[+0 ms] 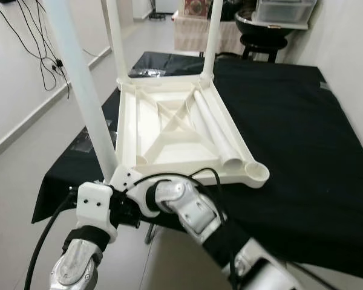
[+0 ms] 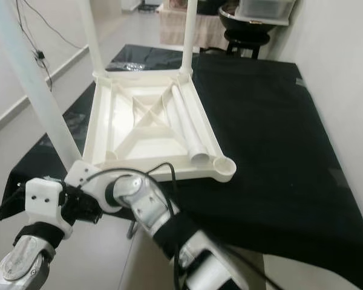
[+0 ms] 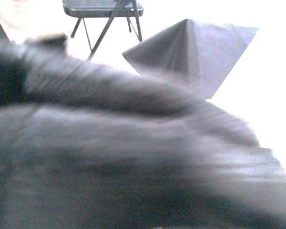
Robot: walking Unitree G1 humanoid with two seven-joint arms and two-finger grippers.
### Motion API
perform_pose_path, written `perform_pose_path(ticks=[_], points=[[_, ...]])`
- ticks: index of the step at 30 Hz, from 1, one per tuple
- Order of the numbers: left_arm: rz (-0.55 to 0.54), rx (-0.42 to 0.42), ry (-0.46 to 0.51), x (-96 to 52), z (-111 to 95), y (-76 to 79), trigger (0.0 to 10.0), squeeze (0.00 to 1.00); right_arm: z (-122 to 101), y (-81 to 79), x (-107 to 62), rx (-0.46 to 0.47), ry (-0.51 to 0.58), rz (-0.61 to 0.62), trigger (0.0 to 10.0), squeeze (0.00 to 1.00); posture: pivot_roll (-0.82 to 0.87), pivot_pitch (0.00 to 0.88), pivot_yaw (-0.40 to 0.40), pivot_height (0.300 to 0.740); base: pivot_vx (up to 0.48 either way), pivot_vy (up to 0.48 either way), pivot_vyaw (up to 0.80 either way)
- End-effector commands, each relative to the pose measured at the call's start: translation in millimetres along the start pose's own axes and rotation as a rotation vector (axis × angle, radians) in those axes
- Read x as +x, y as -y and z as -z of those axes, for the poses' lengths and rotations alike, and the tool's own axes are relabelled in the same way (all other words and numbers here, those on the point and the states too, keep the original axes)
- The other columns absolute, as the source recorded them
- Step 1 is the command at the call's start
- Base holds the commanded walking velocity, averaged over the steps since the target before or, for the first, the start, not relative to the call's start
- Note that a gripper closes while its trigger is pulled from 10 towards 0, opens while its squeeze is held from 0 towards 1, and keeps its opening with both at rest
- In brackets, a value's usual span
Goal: Building children table
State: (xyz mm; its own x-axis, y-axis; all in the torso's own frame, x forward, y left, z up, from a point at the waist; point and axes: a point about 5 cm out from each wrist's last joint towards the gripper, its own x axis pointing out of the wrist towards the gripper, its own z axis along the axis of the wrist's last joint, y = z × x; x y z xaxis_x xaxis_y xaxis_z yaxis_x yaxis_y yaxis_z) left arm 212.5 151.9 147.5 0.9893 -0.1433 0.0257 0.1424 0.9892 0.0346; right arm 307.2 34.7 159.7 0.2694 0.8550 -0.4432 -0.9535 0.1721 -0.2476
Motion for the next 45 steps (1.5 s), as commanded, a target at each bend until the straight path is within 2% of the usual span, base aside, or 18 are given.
perform_pose_path(ticks=[1, 2, 3, 4, 5, 7, 8, 11, 15, 21, 25, 26, 28, 29, 33, 39, 43, 45], points=[[0.002, 0.009, -0.006, -1.4, -0.2, 1.3, 10.0, 0.0, -1.7, 12.1, -11.1, -0.039, 0.016, -0.026, 10.0, 0.0, 0.03, 0.094, -0.057, 0.74, 0.0, 0.0, 0.0], [0.008, 0.011, -0.007, -1.2, 0.0, 2.0, 10.0, 0.0, 6.2, 31.8, -32.6, -0.101, -0.033, -0.082, 10.0, 0.0, 0.03, 0.095, -0.061, 0.74, 0.0, 0.0, 0.0], [0.008, 0.011, -0.007, -1.2, 0.0, 2.0, 10.0, 0.0, 6.2, 31.8, -32.6, -0.101, -0.033, -0.082, 10.0, 0.0, 0.03, 0.095, -0.061, 0.74, 0.0, 0.0, 0.0], [0.014, 0.013, -0.008, -1.2, 0.2, 2.9, 10.0, 0.0, 10.7, 51.9, -53.4, -0.132, -0.081, -0.113, 10.0, 0.0, 0.03, 0.099, -0.065, 0.74, 0.0, 0.0, 0.0], [0.018, 0.014, -0.008, -1.2, 0.3, 3.5, 10.0, 0.0, 12.1, 63.4, -66.0, -0.143, -0.109, -0.123, 10.0, 0.0, 0.03, 0.099, -0.065, 0.74, 0.0, 0.0, 0.0], [0.025, 0.019, -0.009, -2.3, -0.1, 4.9, 10.0, 0.0, 14.4, 75.5, -75.8, -0.167, -0.165, -0.11, 10.0, 0.0, 0.04, 0.111, -0.073, 0.74, 0.0, 0.0, 0.0], [0.025, 0.019, -0.009, -2.3, -0.1, 4.9, 10.0, 0.0, 14.4, 75.5, -75.8, -0.167, -0.165, -0.11, 10.0, 0.0, 0.04, 0.111, -0.073, 0.74, 0.0, 0.0, 0.0], [0.031, 0.022, -0.009, -4.6, -1.2, 6.7, 10.0, 0.0, 19.5, 83.1, -76.8, -0.199, -0.255, -0.078, 10.0, 0.0, 0.05, 0.121, -0.077, 0.74, 0.0, 0.0, 0.0], [0.039, 0.019, -0.018, -13.0, -2.9, 10.1, 10.0, 0.0, 32.3, 87.0, -74.8, -0.238, -0.423, -0.092, 10.0, 0.0, 0.07, 0.156, -0.084, 0.74, 0.0, 0.0, 0.0], [0.043, 0.006, -0.028, -19.5, -3.4, 13.2, 10.0, 0.0, 39.2, 89.6, -80.5, -0.285, -0.511, -0.125, 10.0, 0.0, 0.08, 0.185, -0.088, 0.74, 0.0, 0.0, 0.0], [0.043, -0.017, -0.042, -27.8, -3.3, 17.7, 10.0, 0.0, 42.7, 96.1, -80.0, -0.284, -0.578, -0.057, 10.0, 0.0, 0.08, 0.211, -0.096, 0.74, 0.0, 0.0, 0.0], [0.043, -0.023, -0.044, -29.5, -3.3, 18.8, 10.0, 0.0, 42.5, 95.2, -77.5, -0.273, -0.574, -0.058, 2.9, 0.0, 0.08, 0.215, -0.099, 0.74, 0.0, 0.0, 0.0], [0.043, -0.026, -0.046, -30.4, -3.4, 19.5, 10.0, 0.0, 42.2, 94.2, -75.8, -0.265, -0.569, -0.063, 2.9, 0.0, 0.08, 0.215, -0.099, 0.74, 0.0, 0.0, 0.0], [0.043, -0.029, -0.048, -31.4, -3.7, 20.5, 10.0, 0.0, 41.5, 93.1, -73.8, -0.253, -0.559, -0.072, 0.0, 0.0, 0.08, 0.218, -0.101, 0.74, 0.0, 0.0, 0.0], [0.043, -0.034, -0.052, -32.4, -3.6, 21.8, 10.0, 0.0, 38.6, 92.4, -71.0, -0.226, -0.536, -0.079, 0.0, 0.0, 0.08, 0.217, -0.102, 0.74, 0.0, 0.0, 0.0], [0.043, -0.042, -0.055, -30.5, -2.4, 23.0, 10.0, 0.0, 20.3, 87.7, -66.4, -0.111, -0.409, -0.191, 0.0, 0.0, 0.07, 0.2, -0.108, 0.74, 0.0, 0.0, 0.0], [0.042, -0.043, -0.055, -29.9, -2.1, 22.8, 10.0, 0.0, 17.1, 87.0, -65.9, -0.092, -0.385, -0.208, 0.0, 0.0, 0.07, 0.194, -0.108, 0.74, 0.0, 0.0, 0.0], [0.04, -0.047, -0.054, -28.1, -1.5, 22.0, 10.0, 0.0, 11.4, 83.9, -62.3, -0.045, -0.314, -0.235, 0.0, 0.0, 0.06, 0.185, -0.105, 0.74, 0.0, 0.0, 0.0]])
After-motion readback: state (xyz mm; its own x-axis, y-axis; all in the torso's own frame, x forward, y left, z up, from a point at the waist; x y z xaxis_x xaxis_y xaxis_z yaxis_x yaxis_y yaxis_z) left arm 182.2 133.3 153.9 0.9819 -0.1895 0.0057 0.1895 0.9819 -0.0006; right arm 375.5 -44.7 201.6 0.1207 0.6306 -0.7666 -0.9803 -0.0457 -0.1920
